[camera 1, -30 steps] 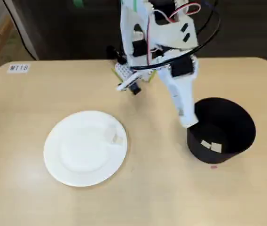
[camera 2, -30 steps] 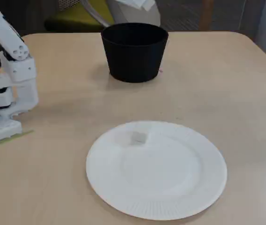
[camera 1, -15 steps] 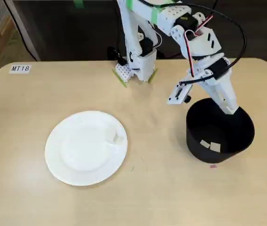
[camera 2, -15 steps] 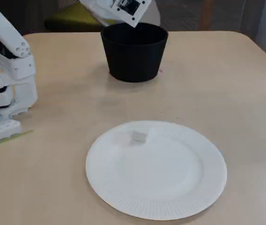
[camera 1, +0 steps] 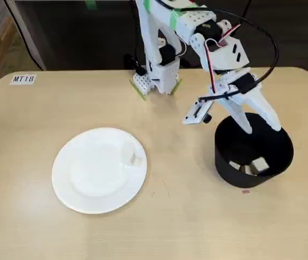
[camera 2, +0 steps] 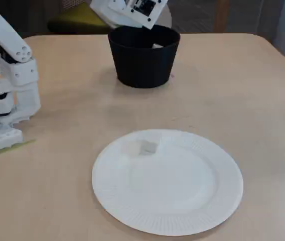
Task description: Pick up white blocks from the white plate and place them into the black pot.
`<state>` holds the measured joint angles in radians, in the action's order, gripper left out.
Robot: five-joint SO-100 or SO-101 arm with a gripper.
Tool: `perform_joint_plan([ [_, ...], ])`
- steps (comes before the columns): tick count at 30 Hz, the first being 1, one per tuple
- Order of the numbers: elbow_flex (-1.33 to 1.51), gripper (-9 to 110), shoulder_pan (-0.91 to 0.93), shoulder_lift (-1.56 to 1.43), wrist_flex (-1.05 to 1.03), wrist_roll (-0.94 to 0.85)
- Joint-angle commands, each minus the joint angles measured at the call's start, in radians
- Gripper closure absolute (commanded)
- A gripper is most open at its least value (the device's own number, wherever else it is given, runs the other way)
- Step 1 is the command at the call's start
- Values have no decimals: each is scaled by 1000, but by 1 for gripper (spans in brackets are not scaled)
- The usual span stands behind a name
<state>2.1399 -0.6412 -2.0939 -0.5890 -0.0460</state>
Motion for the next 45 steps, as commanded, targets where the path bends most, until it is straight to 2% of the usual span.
perform_joint_plan([
  [1, -23, 104, 37, -67, -41, -21],
  [4, -74, 104, 123, -107, -202, -48],
  [9, -83, 104, 407, -218, -466, -123],
  [13, -77, 104, 627, -229, -561, -189],
  [16, -80, 104, 726, -173, -584, -218],
  [27, -227, 104, 830, 206, -626, -224],
  [28, -247, 103, 834, 235, -626, -219],
  [31, -288, 86, 851, 290, -618, -195],
  [33, -311, 82, 862, 322, -612, -164],
  [45, -581, 80, 905, 637, -764, -66],
])
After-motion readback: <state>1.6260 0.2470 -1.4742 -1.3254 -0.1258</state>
